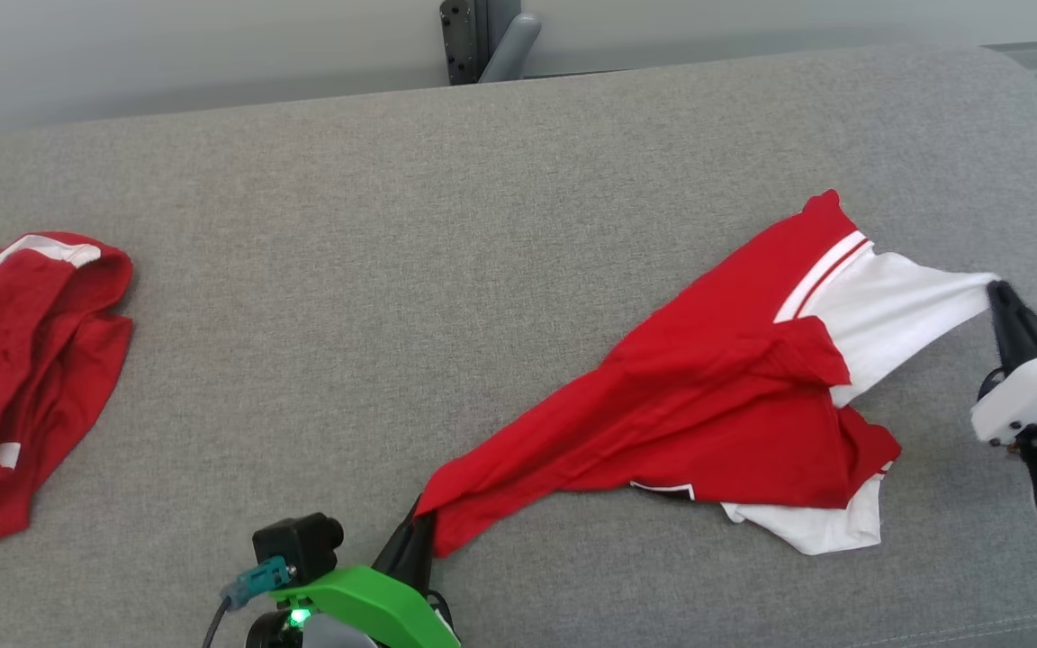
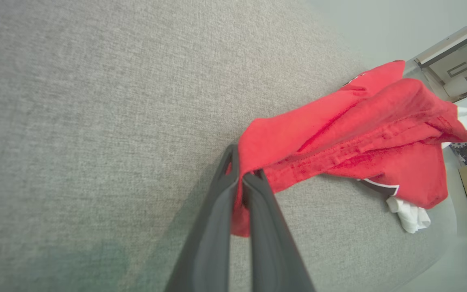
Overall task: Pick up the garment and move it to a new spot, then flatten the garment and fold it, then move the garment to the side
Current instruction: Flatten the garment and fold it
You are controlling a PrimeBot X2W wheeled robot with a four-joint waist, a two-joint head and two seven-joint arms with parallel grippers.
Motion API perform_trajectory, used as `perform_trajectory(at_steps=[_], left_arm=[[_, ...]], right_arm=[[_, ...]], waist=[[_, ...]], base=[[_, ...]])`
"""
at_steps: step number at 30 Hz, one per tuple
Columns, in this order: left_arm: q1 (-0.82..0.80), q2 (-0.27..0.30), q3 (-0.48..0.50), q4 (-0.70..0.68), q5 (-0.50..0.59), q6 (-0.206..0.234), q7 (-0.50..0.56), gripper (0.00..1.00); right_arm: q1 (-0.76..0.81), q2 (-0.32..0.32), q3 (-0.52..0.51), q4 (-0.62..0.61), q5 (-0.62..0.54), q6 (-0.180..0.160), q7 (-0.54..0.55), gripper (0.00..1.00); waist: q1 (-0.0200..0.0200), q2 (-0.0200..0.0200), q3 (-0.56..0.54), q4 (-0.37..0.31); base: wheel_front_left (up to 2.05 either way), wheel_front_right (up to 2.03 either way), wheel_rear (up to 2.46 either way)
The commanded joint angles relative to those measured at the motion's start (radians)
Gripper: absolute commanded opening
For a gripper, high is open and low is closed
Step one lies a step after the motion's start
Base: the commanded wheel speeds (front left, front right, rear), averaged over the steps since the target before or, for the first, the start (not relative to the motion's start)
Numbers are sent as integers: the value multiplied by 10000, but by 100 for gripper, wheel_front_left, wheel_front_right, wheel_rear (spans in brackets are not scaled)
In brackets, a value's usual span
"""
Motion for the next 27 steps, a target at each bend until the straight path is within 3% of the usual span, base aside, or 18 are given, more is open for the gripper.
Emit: perform_trajectory(at_steps=[1, 6, 10, 16, 19, 21, 22, 27], left_arm=[[95, 179, 13, -320, -62, -82, 89, 0], [14, 906, 1, -2023, 209, -5, 624, 0], [-620, 1822, 51, -3718, 654, 146, 1541, 0], [-3042, 3042, 225, -5302, 1215, -49, 3573, 0], [-5054, 3361, 222, -5022, 1488, -414, 4616, 0], [-6580, 3281, 220, -4433, 1679, -625, 5161, 0], [-6580, 3281, 220, -4433, 1679, -625, 5161, 0], [-10389, 2846, 179, -1959, 2479, -999, 5516, 0]], right_arm=[[-10, -124, -274, -296, 85, -17, -58, 0], [273, -367, -1375, -1879, 409, -17, 251, 0], [206, -465, -2365, -3587, 545, -17, 920, 0], [-1342, -369, -3388, -5224, 60, -17, 2591, 0], [-2813, -219, -3626, -5038, -469, -17, 3275, 0], [-3961, -127, -3710, -4629, -902, -15, 3580, 0], [-3961, -127, -3710, -4629, -902, -15, 3580, 0], [-7200, 673, -3891, -3000, -2081, -15, 3558, 0]], waist=[[0, 35, -112, -62], [0, 35, -259, -73], [0, 35, -90, -43], [0, 35, 771, 74], [0, 35, 1426, 220], [0, 35, 1935, 323], [0, 35, 1935, 323], [0, 35, 3114, 410]], base=[[0, 0, 0], [0, 0, 0], [0, 0, 0], [0, 0, 0], [0, 0, 0], [0, 0, 0], [0, 0, 0], [0, 0, 0]])
